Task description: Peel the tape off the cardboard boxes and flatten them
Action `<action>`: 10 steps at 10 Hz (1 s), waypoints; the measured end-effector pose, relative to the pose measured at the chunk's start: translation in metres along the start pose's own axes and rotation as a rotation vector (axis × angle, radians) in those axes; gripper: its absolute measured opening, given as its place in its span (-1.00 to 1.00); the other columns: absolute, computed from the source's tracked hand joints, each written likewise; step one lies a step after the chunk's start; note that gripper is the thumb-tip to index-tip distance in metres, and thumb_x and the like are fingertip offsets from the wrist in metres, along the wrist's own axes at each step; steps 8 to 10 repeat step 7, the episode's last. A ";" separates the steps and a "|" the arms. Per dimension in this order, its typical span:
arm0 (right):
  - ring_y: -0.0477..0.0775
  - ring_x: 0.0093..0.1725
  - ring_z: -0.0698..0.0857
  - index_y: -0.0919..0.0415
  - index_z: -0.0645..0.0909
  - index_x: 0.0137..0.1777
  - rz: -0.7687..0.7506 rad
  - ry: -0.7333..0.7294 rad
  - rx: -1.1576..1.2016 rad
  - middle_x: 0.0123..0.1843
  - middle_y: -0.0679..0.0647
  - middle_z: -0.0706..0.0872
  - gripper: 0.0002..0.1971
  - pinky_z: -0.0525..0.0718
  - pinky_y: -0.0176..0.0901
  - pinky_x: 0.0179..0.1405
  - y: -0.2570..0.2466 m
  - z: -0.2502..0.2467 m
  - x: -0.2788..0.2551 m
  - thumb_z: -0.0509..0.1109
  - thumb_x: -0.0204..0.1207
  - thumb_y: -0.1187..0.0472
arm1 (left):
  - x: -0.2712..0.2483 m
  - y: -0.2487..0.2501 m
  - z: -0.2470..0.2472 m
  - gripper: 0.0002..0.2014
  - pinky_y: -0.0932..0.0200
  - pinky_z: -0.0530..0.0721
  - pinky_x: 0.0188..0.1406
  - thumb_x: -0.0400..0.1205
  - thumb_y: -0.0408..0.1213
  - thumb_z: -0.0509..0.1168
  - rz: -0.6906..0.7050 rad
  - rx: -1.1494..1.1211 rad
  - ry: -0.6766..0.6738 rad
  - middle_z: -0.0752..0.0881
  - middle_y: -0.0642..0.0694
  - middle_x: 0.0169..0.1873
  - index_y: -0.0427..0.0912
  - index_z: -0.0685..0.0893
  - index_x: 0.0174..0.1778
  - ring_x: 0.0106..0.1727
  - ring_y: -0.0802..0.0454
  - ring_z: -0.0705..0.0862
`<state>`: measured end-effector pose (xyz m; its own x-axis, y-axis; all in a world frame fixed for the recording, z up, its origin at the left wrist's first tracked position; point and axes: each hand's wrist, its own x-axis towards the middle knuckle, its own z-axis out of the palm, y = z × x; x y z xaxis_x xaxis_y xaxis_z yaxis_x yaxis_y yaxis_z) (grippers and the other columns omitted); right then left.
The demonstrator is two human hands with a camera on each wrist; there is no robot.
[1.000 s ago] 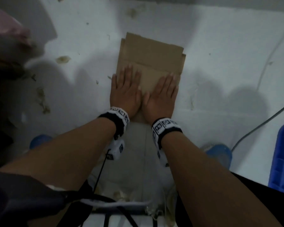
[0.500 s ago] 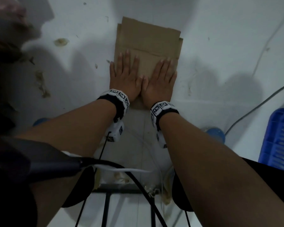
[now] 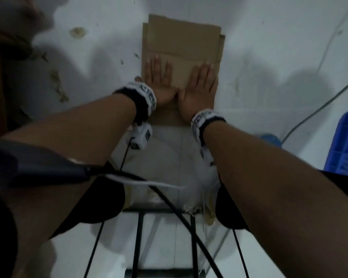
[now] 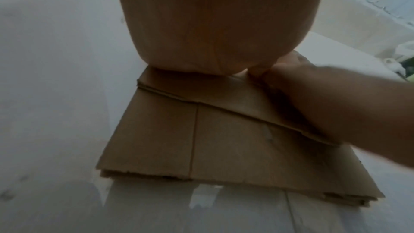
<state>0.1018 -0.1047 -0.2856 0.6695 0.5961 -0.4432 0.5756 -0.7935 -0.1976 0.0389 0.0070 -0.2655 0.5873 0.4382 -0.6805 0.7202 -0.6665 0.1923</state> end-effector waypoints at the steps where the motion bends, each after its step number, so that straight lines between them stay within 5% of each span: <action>1: 0.34 0.79 -0.38 0.30 -0.31 0.80 0.014 -0.143 0.002 0.82 0.33 -0.37 -0.17 -0.34 0.30 0.76 0.002 -0.023 0.019 0.04 0.72 -0.04 | 0.005 0.005 -0.013 -0.26 -0.42 -0.28 0.64 0.78 0.24 -0.10 0.006 -0.013 0.000 -0.37 -0.13 0.76 0.05 -0.26 0.78 0.75 -0.19 -0.39; 2: 0.28 0.78 -0.46 0.21 -0.35 0.81 0.035 -0.253 -0.060 0.81 0.26 -0.44 -0.19 -0.35 0.31 0.75 -0.003 -0.034 0.017 0.01 0.75 -0.09 | 0.000 0.002 -0.014 -0.21 -0.44 -0.22 0.66 0.77 0.27 -0.06 -0.009 0.014 -0.012 -0.40 -0.12 0.75 0.04 -0.31 0.77 0.75 -0.20 -0.40; 3: 0.32 0.83 -0.23 0.23 -0.21 0.83 0.022 -0.276 -0.224 0.84 0.31 -0.24 -0.21 -0.11 0.41 0.75 -0.010 -0.051 0.010 0.05 0.77 -0.11 | -0.006 -0.002 -0.019 -0.16 -0.46 -0.10 0.67 0.76 0.14 0.14 0.012 0.109 -0.016 -0.32 -0.16 0.77 0.01 -0.24 0.79 0.78 -0.23 -0.28; 4: 0.36 0.64 0.36 0.28 0.31 0.66 -0.123 -0.136 -0.356 0.66 0.35 0.37 -0.48 0.31 0.21 0.58 -0.022 -0.080 -0.003 0.16 0.74 0.13 | -0.017 0.001 -0.039 -0.31 -0.43 0.08 0.63 0.58 -0.13 0.35 0.048 0.220 0.084 0.21 -0.31 0.64 -0.11 0.30 0.65 0.68 -0.29 0.18; 5: 0.37 0.62 0.41 0.25 0.44 0.58 -0.177 -0.183 -0.295 0.62 0.32 0.42 -0.57 0.38 0.20 0.58 -0.033 -0.106 -0.018 0.24 0.73 0.22 | -0.039 0.007 -0.067 -0.57 -0.30 0.24 0.56 0.60 -0.20 0.29 0.103 0.234 0.137 0.47 -0.26 0.40 -0.08 0.59 0.42 0.49 -0.27 0.43; 6: 0.36 0.44 0.63 0.27 0.62 0.43 -0.150 -0.187 -0.149 0.45 0.29 0.63 -0.65 0.61 0.11 0.31 -0.038 -0.139 -0.035 0.35 0.68 0.21 | -0.063 0.006 -0.099 -0.63 -0.22 0.35 0.51 0.69 -0.21 0.25 0.133 0.178 0.140 0.52 -0.20 0.47 0.00 0.63 0.43 0.49 -0.26 0.50; 7: 0.34 0.37 0.69 0.23 0.65 0.41 -0.150 -0.117 -0.041 0.40 0.26 0.70 -0.66 0.64 0.06 0.19 -0.042 -0.174 -0.057 0.34 0.68 0.17 | -0.090 0.003 -0.130 -0.67 -0.13 0.52 0.43 0.72 -0.17 0.29 0.223 0.072 0.233 0.59 -0.21 0.45 -0.11 0.66 0.40 0.44 -0.25 0.56; 10: 0.34 0.37 0.69 0.23 0.65 0.41 -0.150 -0.117 -0.041 0.40 0.26 0.70 -0.66 0.64 0.06 0.19 -0.042 -0.174 -0.057 0.34 0.68 0.17 | -0.090 0.003 -0.130 -0.67 -0.13 0.52 0.43 0.72 -0.17 0.29 0.223 0.072 0.233 0.59 -0.21 0.45 -0.11 0.66 0.40 0.44 -0.25 0.56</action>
